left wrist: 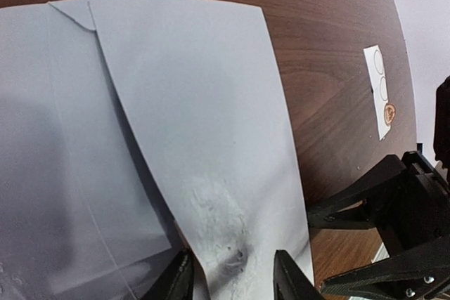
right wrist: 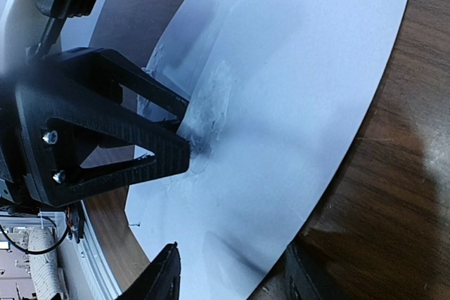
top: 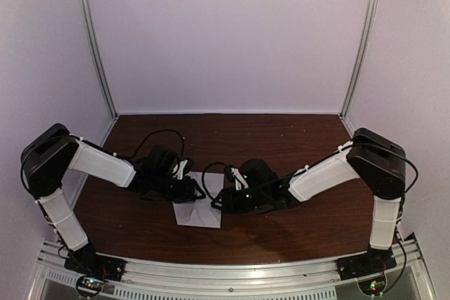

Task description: Place the letter into the envelope and seal it

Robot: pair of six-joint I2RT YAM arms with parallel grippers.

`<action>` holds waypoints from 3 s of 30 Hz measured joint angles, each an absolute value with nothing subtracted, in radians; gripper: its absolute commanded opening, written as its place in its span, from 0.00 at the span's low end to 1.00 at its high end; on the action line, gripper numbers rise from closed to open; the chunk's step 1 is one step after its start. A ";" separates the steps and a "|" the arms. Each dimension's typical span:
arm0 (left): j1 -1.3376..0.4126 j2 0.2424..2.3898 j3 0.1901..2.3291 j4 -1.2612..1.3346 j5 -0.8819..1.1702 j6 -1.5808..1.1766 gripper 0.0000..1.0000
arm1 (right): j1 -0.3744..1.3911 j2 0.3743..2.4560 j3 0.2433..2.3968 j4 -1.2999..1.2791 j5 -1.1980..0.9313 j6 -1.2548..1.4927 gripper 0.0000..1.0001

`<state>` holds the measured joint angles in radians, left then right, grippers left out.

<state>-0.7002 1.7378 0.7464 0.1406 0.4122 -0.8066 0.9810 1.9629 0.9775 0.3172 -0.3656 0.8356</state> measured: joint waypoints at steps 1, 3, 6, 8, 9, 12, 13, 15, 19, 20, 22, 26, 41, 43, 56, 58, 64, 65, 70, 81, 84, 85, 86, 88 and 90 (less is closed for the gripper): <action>-0.700 1.733 0.746 0.136 0.404 -0.805 0.44 | 0.981 1.963 0.978 0.318 -0.365 0.835 0.51; -0.700 1.708 0.746 0.109 0.377 -0.794 0.47 | 0.981 1.962 0.978 0.317 -0.365 0.833 0.52; -0.697 1.626 0.746 0.045 0.319 -0.770 0.52 | 0.979 1.948 0.977 0.291 -0.356 0.820 0.51; -0.684 1.544 0.746 0.002 0.279 -0.755 0.54 | 0.976 1.927 0.971 0.250 -0.340 0.809 0.51; -0.671 1.498 0.746 -0.014 0.263 -0.749 0.54 | 0.974 1.917 0.969 0.229 -0.331 0.804 0.49; -0.605 1.379 0.724 -0.028 0.237 -0.736 0.49 | 0.973 1.893 0.964 0.188 -0.315 0.783 0.41; -0.574 1.349 0.709 -0.029 0.235 -0.733 0.47 | 0.970 1.886 0.963 0.179 -0.315 0.781 0.38; -0.515 1.319 0.672 -0.033 0.237 -0.730 0.43 | 0.970 1.884 0.963 0.176 -0.316 0.769 0.32; -0.454 1.332 0.601 -0.065 0.245 -0.723 0.35 | 0.970 1.886 0.964 0.179 -0.339 0.765 0.25; -0.452 1.339 0.588 -0.076 0.251 -0.723 0.33 | 0.970 1.889 0.965 0.185 -0.347 0.764 0.23; -0.449 1.357 0.573 -0.083 0.264 -0.720 0.29 | 0.970 1.906 0.977 0.196 -0.369 0.764 0.21; -0.439 1.410 0.567 -0.076 0.281 -0.710 0.27 | 0.970 1.940 1.007 0.210 -0.397 0.763 0.20; -0.434 1.534 0.570 0.014 0.340 -0.686 0.20 | 0.971 2.015 1.060 0.243 -0.430 0.762 0.17; -0.434 1.551 0.574 0.037 0.358 -0.684 0.19 | 0.971 2.020 1.063 0.249 -0.431 0.762 0.17; -0.433 1.571 0.556 0.102 0.441 -0.670 0.16 | 0.971 2.035 1.076 0.259 -0.433 0.763 0.16; -0.433 1.570 0.535 0.134 0.471 -0.672 0.16 | 0.971 2.035 1.076 0.259 -0.433 0.763 0.16; -0.433 1.571 0.527 0.168 0.502 -0.678 0.16 | 0.971 2.036 1.076 0.259 -0.434 0.763 0.15; -0.433 1.571 0.527 0.171 0.505 -0.679 0.16 | 0.971 2.036 1.076 0.259 -0.434 0.763 0.15; -0.433 1.570 0.526 0.192 0.522 -0.680 0.16 | 0.971 2.036 1.076 0.259 -0.433 0.763 0.15; -0.466 1.541 0.513 0.255 0.594 -0.679 0.18 | 0.971 2.039 1.077 0.260 -0.432 0.766 0.14; -0.493 1.541 0.513 0.269 0.609 -0.678 0.21 | 0.971 2.041 1.078 0.262 -0.432 0.766 0.13; -0.502 1.542 0.514 0.273 0.612 -0.678 0.23 | 0.971 2.041 1.079 0.262 -0.432 0.766 0.14; -0.510 1.544 0.514 0.278 0.615 -0.678 0.24 | 0.971 2.042 1.079 0.262 -0.432 0.766 0.13; -0.528 1.551 0.518 0.290 0.619 -0.679 0.27 | 0.971 2.043 1.081 0.261 -0.432 0.766 0.13; -0.546 1.557 0.522 0.295 0.620 -0.679 0.30 | 0.971 2.043 1.081 0.261 -0.432 0.766 0.13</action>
